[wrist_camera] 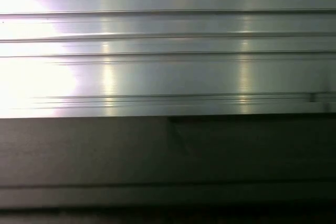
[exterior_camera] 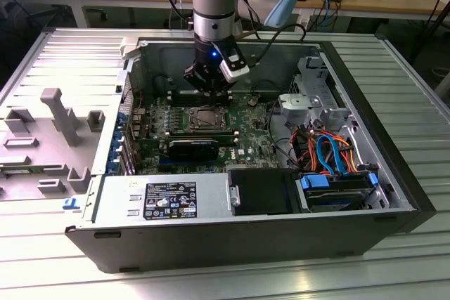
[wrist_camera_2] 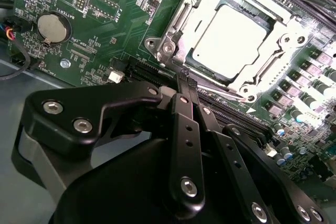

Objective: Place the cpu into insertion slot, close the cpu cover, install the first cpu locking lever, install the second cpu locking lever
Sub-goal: 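Install the first cpu locking lever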

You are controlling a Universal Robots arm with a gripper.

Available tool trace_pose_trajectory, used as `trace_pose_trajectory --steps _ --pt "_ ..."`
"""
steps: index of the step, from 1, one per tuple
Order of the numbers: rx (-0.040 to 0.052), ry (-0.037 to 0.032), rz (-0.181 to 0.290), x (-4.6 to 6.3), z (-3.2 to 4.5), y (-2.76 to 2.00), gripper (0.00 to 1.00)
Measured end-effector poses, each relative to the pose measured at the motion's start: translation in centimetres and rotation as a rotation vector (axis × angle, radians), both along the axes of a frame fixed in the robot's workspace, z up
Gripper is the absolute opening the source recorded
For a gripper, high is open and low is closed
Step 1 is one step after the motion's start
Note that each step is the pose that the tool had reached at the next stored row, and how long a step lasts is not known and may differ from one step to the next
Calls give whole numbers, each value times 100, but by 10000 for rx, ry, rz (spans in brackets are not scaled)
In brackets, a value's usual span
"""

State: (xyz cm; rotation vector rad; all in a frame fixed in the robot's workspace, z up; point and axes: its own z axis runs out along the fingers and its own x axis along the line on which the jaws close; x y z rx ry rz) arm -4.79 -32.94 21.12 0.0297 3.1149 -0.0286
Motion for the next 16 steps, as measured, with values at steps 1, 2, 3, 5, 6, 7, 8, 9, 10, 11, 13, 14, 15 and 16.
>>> trace_pose_trajectory --steps 1,2,3,5,6,7,8,9,10,11,13,14,15,16 --pt "-1 0 0 1 0 0 11" --pt "-2 2 2 5 1 0 11" --pt "-3 2 2 8 1 0 11" --pt "-2 1 0 10 1 0 11" --pt "0 0 -1 11 0 1 11" --pt "-2 1 0 12 0 1 11" --pt "0 0 2 13 -1 -2 11" --pt "4 -1 3 13 -1 -6 11" --pt "2 -1 1 12 -2 -6 11" --pt "1 0 1 12 -3 -7 11" --pt "1 1 0 12 -9 -7 11" --pt "1 1 -1 12 -13 -7 11" --pt "1 1 -1 13 -17 -7 11" --pt "1 1 0 14 -21 -7 11"
